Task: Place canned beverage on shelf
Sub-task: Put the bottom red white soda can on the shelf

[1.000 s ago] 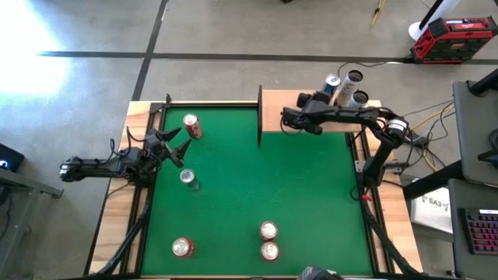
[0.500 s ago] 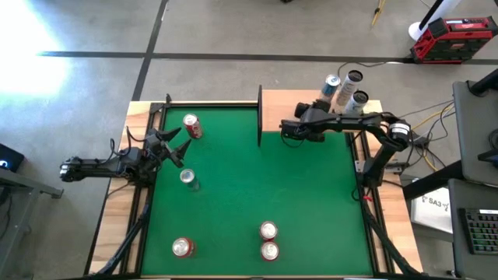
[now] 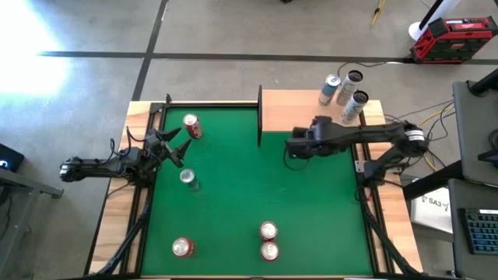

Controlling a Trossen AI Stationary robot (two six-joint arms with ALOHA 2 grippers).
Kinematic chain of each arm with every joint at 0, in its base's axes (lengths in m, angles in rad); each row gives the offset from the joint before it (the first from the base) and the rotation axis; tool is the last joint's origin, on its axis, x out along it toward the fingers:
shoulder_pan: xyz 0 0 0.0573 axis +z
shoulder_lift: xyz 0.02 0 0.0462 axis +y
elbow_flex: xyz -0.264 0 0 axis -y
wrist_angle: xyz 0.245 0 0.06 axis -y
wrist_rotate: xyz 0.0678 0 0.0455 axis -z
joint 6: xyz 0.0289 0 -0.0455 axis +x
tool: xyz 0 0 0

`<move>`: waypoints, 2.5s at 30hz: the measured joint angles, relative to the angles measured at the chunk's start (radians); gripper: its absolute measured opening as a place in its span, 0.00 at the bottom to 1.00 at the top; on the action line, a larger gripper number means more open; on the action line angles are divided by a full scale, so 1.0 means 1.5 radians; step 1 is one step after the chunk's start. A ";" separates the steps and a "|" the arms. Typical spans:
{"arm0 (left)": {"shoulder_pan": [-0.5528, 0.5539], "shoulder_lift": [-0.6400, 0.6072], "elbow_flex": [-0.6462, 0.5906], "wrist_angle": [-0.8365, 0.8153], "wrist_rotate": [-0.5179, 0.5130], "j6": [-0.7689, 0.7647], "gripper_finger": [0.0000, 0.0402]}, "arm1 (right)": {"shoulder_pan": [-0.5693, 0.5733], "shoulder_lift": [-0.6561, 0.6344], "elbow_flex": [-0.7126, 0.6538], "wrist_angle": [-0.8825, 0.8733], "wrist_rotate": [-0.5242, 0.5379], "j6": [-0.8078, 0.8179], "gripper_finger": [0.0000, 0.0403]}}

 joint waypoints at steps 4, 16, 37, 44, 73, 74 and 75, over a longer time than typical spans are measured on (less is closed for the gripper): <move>0.000 0.000 0.000 0.000 0.000 0.000 0.81 | 0.075 -0.039 0.018 0.000 -0.120 -0.014 0.81; 0.000 0.000 0.000 0.000 0.000 0.000 0.81 | 0.404 0.080 0.076 0.007 -0.140 0.252 0.81; 0.000 0.000 0.000 0.000 0.000 0.000 0.81 | 0.516 0.440 0.539 0.005 -0.022 0.190 0.81; 0.000 0.000 0.000 0.000 0.000 0.000 0.81 | 0.516 0.517 0.649 0.030 -0.039 0.134 0.81; 0.000 0.002 0.000 -0.002 -0.001 0.000 0.81 | 0.476 0.521 0.620 0.026 -0.107 0.133 0.99; 0.000 0.002 0.000 -0.002 -0.001 0.000 0.81 | 0.476 0.521 0.618 0.026 -0.107 0.133 0.99; 0.000 0.002 0.000 -0.002 -0.001 0.000 0.81 | 0.474 0.521 0.616 0.028 -0.107 0.131 0.99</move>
